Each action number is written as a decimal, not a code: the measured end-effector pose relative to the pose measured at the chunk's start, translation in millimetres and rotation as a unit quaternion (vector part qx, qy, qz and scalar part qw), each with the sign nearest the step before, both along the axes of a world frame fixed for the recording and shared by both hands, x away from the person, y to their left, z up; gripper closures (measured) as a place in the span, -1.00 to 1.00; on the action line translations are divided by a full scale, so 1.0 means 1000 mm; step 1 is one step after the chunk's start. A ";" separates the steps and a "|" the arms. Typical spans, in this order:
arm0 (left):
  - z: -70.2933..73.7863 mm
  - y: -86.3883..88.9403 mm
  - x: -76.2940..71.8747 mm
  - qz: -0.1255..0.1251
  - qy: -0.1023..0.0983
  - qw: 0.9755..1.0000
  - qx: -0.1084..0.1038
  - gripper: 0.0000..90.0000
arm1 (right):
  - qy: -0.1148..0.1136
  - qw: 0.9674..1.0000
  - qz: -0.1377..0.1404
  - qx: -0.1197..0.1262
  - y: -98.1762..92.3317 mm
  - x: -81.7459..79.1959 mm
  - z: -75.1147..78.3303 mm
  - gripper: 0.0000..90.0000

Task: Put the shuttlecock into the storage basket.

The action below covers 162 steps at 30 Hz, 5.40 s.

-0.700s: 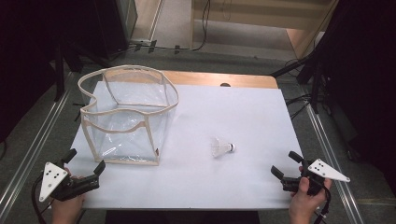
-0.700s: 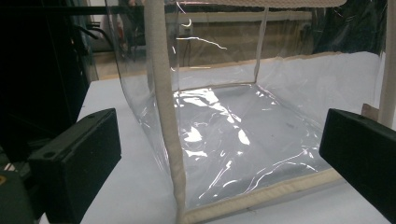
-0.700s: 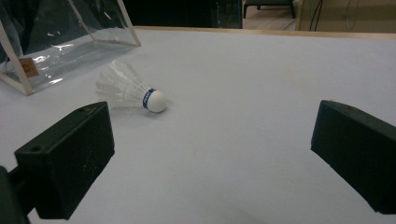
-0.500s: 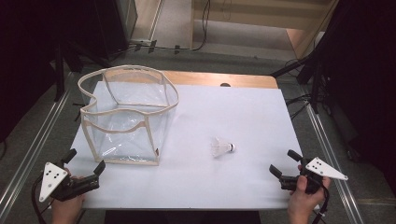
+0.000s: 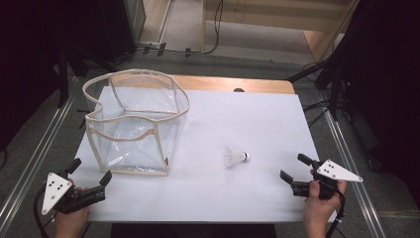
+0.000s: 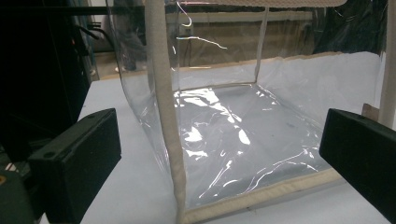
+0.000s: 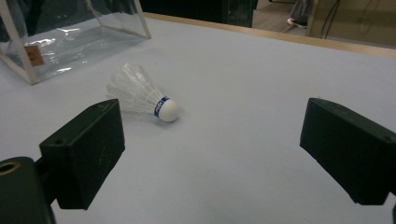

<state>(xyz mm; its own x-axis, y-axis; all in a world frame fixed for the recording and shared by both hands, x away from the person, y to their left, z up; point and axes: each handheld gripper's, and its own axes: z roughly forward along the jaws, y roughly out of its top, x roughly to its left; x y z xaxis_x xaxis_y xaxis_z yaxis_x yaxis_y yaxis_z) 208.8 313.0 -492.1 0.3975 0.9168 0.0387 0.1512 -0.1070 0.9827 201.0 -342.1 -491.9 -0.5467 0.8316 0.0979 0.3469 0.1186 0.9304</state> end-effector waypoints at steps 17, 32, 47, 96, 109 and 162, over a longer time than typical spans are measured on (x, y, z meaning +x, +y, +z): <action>0.000 -0.001 0.000 0.001 0.000 1.000 0.001 -1.00 | 0.006 0.998 0.046 -0.033 0.013 0.023 0.017 -0.89; 0.000 -0.001 0.000 0.000 -0.001 1.000 0.004 -1.00 | 0.020 0.994 0.082 -0.067 0.022 0.048 0.034 -0.88; 0.000 -0.001 -0.001 -0.001 0.000 1.000 0.006 -1.00 | 0.048 0.985 0.128 -0.106 0.033 0.075 0.039 -0.74; 0.000 -0.001 -0.001 -0.002 -0.001 1.000 0.002 -1.00 | 0.133 0.926 0.276 -0.222 0.074 0.128 0.022 -0.23; 0.000 0.000 -0.001 -0.005 -0.001 1.000 -0.003 -1.00 | 0.156 0.910 0.287 -0.255 0.086 0.135 0.007 0.09; 0.000 0.001 -0.001 -0.008 0.000 1.000 -0.002 -1.00 | 0.101 0.947 0.264 -0.153 0.100 0.140 0.035 0.36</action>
